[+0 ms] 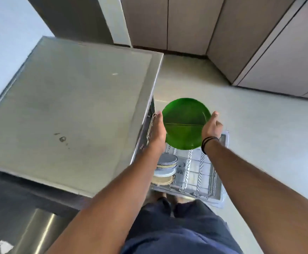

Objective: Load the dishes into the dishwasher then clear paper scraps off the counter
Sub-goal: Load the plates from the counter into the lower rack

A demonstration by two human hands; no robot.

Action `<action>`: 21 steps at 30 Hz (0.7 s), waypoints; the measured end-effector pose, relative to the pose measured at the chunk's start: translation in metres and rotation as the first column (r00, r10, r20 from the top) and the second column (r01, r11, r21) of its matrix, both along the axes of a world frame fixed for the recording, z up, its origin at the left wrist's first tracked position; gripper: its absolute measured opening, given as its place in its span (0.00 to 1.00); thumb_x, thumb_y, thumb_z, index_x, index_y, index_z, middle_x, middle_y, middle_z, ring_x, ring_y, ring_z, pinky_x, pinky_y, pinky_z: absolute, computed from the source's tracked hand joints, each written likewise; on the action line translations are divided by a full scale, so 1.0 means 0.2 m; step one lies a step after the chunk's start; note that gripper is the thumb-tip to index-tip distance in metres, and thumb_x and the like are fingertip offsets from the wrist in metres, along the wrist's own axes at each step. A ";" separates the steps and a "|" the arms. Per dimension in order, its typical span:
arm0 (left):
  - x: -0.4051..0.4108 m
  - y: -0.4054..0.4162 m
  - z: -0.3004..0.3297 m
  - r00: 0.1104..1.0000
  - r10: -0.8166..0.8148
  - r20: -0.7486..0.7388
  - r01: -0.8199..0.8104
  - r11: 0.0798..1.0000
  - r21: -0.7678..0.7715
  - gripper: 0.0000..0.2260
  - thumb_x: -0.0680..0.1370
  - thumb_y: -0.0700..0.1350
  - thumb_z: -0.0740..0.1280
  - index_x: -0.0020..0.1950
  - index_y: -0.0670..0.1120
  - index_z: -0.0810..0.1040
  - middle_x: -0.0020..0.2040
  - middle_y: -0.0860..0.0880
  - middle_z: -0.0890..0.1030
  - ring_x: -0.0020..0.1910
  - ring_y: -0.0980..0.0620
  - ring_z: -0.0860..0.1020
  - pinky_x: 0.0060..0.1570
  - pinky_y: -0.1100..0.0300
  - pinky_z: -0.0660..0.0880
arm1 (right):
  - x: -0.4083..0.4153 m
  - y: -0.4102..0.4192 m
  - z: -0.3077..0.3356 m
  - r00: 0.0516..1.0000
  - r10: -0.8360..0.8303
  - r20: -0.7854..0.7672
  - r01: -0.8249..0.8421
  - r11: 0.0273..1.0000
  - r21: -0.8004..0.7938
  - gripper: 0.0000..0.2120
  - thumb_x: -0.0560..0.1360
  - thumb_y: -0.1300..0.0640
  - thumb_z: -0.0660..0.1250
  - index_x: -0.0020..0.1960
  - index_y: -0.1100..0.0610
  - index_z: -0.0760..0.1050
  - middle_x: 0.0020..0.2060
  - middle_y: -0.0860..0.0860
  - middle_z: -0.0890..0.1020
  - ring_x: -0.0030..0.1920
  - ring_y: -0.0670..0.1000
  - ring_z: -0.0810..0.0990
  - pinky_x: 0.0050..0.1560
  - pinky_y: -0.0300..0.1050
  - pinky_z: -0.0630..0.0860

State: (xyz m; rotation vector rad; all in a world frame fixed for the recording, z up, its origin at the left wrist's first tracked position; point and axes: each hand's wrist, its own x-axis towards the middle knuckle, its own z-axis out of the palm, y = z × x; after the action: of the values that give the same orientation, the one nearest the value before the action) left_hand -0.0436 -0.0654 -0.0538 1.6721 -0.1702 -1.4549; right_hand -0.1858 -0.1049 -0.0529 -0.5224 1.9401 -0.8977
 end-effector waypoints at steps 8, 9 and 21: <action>-0.15 0.04 -0.43 0.998 0.020 -0.058 -0.010 0.983 0.182 0.46 0.67 0.82 0.55 0.77 0.54 0.69 0.74 0.43 0.72 0.72 0.40 0.71 0.72 0.38 0.67 | -0.19 0.17 -0.37 0.971 -0.162 0.178 0.122 0.968 0.219 0.20 0.80 0.43 0.55 0.61 0.56 0.74 0.53 0.55 0.75 0.53 0.55 0.75 0.55 0.50 0.72; -0.16 0.04 -0.53 0.997 0.010 -0.071 0.005 0.979 0.202 0.47 0.65 0.83 0.57 0.74 0.54 0.72 0.71 0.43 0.75 0.69 0.40 0.73 0.70 0.37 0.68 | -0.21 0.18 -0.43 0.954 -0.191 0.232 0.131 0.959 0.252 0.17 0.80 0.45 0.56 0.57 0.55 0.74 0.52 0.56 0.76 0.52 0.55 0.76 0.54 0.50 0.73; -0.40 0.34 -1.35 0.977 -0.204 -0.068 0.212 0.855 0.473 0.10 0.60 0.45 0.70 0.38 0.45 0.75 0.35 0.46 0.74 0.33 0.47 0.72 0.33 0.59 0.69 | -0.52 0.53 -1.17 0.908 -0.253 0.333 0.002 0.798 0.603 0.01 0.75 0.61 0.62 0.45 0.58 0.72 0.44 0.59 0.76 0.44 0.58 0.78 0.48 0.60 0.79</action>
State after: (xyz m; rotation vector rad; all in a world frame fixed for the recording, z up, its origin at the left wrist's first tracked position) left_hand -0.1239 0.0036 -0.3245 2.0897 0.0253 -1.7764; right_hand -0.2907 0.0014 -0.2866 0.1666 1.7557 -0.3845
